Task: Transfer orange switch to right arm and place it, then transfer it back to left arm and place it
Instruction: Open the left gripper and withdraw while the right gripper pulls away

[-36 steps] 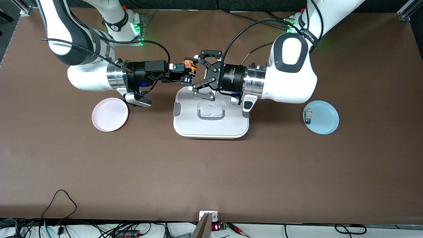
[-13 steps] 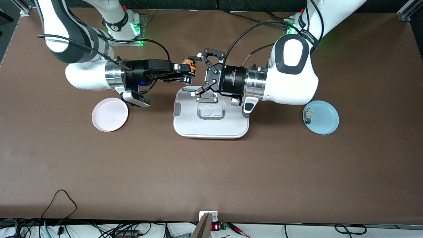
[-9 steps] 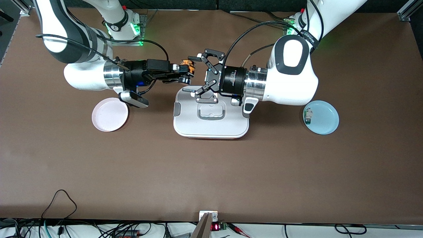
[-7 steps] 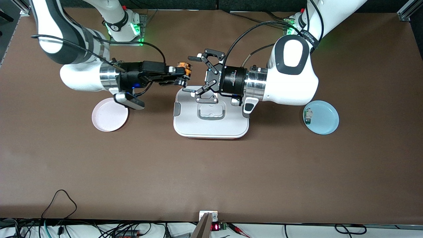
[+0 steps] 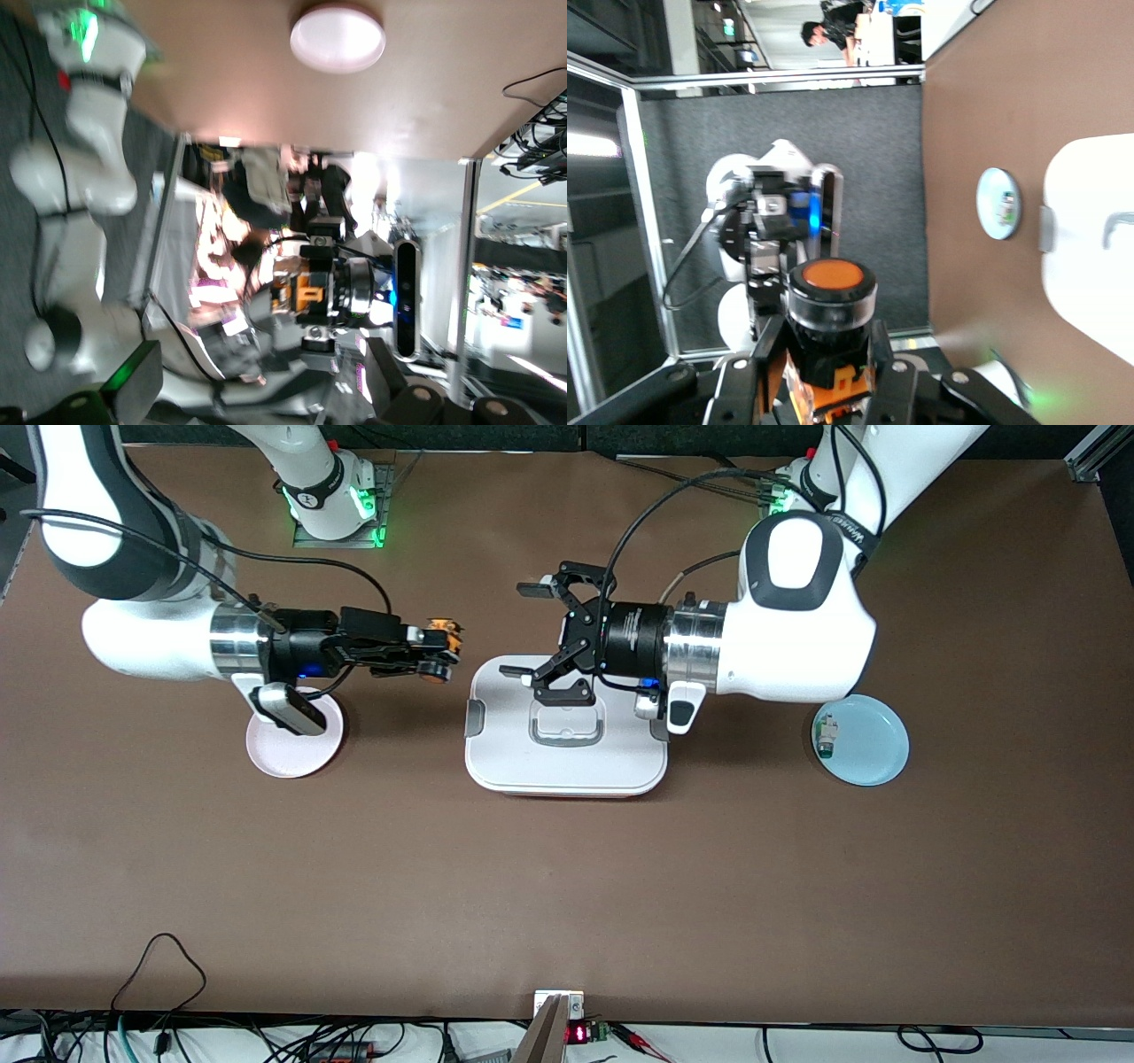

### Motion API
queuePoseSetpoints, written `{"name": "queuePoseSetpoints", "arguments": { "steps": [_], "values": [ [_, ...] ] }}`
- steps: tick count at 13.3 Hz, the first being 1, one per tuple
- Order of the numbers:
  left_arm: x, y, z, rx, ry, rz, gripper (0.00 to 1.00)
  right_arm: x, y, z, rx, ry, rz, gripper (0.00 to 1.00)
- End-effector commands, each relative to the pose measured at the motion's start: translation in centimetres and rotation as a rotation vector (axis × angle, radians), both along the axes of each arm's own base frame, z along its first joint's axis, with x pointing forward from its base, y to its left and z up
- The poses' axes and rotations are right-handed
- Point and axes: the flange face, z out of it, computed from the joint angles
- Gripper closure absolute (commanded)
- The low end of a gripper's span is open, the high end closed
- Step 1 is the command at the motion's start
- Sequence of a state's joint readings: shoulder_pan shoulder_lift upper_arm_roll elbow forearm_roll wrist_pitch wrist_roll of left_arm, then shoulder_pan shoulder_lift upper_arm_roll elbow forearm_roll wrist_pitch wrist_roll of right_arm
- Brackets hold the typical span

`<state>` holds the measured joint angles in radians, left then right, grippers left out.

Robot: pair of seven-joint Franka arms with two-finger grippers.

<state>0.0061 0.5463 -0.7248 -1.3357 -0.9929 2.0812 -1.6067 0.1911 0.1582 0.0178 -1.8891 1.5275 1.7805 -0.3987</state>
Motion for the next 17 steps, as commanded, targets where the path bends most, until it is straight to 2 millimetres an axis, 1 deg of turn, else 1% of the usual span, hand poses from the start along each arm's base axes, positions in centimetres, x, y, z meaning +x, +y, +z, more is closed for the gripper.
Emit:
{"name": "queuePoseSetpoints", "arguments": {
  "steps": [1, 3, 4, 5, 6, 7, 8, 9, 11, 12, 13, 15, 16, 17],
  "values": [
    [-1.0, 0.5, 3.3, 0.078, -0.174, -0.097, 0.0, -0.2, -2.3, 0.8, -0.087, -0.048, 0.038, 0.77],
    [-1.9, 1.2, 5.1, 0.101, -0.337, -0.154, 0.0, -0.2, -4.3, -0.3, -0.218, -0.077, 0.078, 0.77],
    [-2.3, 1.5, 5.6, 0.133, -0.405, -0.195, 0.0, -0.2, -5.6, -0.8, -0.299, -0.106, 0.107, 0.77],
    [-2.8, 1.8, 5.9, 0.177, -0.455, -0.234, 0.0, 0.1, -6.5, -0.6, -0.378, -0.156, 0.144, 0.77],
    [-2.7, 2.8, 6.4, 0.208, -0.478, -0.241, 0.01, 0.2, -7.8, -1.4, -0.47, -0.192, 0.192, 0.77],
    [-2.4, 4.1, 6.5, 0.228, -0.481, -0.255, 0.01, 0.3, -9.5, -2.2, -0.546, -0.217, 0.228, 0.77],
    [-2.5, 5.1, 6.6, 0.242, -0.511, -0.301, 0.01, 0.3, -10.7, -2.9, -0.615, -0.258, 0.278, 0.76],
    [-3.2, 5.8, 6.7, 0.269, -0.566, -0.388, 0.01, 0.2, -11.5, -3.8, -0.69, -0.318, 0.358, 0.76],
    [-5.1, 6.8, 7.2, 0.369, -0.68, -0.569, 0.01, 0.3, -14.1, -5.8, -0.837, -0.389, 0.497, 0.76],
    [-5.7, 7.5, 7.4, 0.422, -0.691, -0.615, 0.01, 0.5, -15.1, -6.3, -0.928, -0.423, 0.575, 0.76],
    [-6.0, 8.9, 7.5, 0.474, -0.681, -0.657, 0.01, 0.6, -16.1, -6.5, -1.031, -0.463, 0.652, 0.76],
    [-7.3, 10.5, 7.6, 0.589, -0.733, -0.816, 0.01, 1.1, -17.2, -7.4, -1.148, -0.546, 0.819, 0.76],
    [-7.4, 11.1, 7.6, 0.623, -0.77, -0.879, 0.01, 1.4, -17.8, -7.8, -1.2, -0.596, 0.902, 0.76],
    [-7.4, 11.8, 7.6, 0.641, -0.797, -0.923, 0.01, 1.9, -18.0, -8.6, -1.242, -0.657, 0.995, 0.76]
  ]
}}
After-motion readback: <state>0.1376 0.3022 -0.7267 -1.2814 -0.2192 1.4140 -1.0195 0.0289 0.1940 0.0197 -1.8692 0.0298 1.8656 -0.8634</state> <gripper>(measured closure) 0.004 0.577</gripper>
